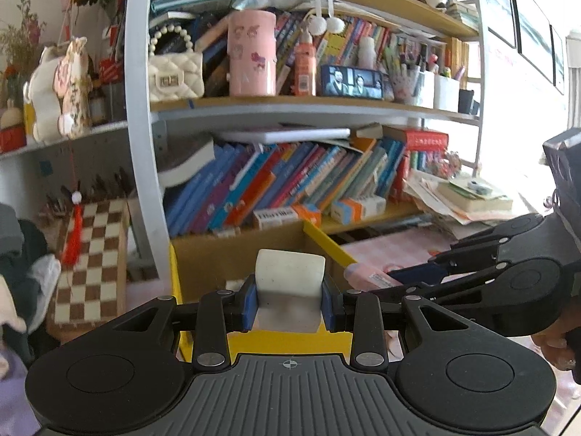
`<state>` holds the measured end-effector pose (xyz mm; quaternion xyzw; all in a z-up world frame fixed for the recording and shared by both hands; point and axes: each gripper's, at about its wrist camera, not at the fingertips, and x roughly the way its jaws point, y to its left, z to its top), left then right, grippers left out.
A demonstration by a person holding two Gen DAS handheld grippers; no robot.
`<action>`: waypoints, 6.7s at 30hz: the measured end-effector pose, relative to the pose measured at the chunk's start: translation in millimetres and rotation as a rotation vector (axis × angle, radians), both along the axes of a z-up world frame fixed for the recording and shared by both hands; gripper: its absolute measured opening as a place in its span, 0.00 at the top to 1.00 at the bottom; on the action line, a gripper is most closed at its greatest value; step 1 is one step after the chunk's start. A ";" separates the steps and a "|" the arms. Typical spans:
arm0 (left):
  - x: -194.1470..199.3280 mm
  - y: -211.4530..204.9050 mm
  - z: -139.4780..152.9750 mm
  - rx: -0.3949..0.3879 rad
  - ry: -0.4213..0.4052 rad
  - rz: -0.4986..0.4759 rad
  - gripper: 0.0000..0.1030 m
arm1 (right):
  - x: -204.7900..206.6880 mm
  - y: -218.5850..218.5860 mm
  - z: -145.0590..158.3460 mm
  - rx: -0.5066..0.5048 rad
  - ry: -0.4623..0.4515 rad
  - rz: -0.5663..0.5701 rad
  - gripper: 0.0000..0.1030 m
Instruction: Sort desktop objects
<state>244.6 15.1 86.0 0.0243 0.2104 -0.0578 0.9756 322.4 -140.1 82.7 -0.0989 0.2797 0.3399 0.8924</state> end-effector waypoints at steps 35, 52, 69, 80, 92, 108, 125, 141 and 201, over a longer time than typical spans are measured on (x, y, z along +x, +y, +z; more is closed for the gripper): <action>169.6 31.9 -85.0 0.063 0.318 0.167 0.69 | 187.2 101.8 -83.3 -0.304 0.123 0.164 0.77; 175.2 31.2 -93.8 0.068 0.374 0.163 0.56 | 193.0 100.8 -82.5 -0.284 0.137 0.176 0.69; 105.3 7.9 -31.2 0.168 0.109 0.235 0.07 | 141.2 46.0 -11.6 -0.005 0.001 0.081 0.36; 17.0 3.9 -7.9 0.125 0.032 0.237 0.02 | 49.2 -10.1 12.9 0.092 -0.104 -0.095 0.19; -85.3 -9.3 -27.8 0.058 0.068 0.224 0.02 | -76.6 -48.7 -11.0 0.074 -0.110 -0.234 0.12; -176.4 -23.6 -55.5 0.071 0.127 0.238 0.01 | -206.3 -59.2 -55.9 -0.013 -0.063 -0.295 0.01; -199.8 -20.7 -76.7 0.077 0.234 0.259 0.01 | -229.4 -50.8 -80.8 -0.048 0.062 -0.326 0.00; -208.8 -28.4 -73.6 0.085 0.238 0.242 0.00 | -240.0 -48.8 -79.5 -0.074 0.049 -0.296 0.00; -207.1 -25.5 -80.3 0.077 0.274 0.209 0.00 | -235.5 -49.6 -84.5 -0.096 0.098 -0.330 0.00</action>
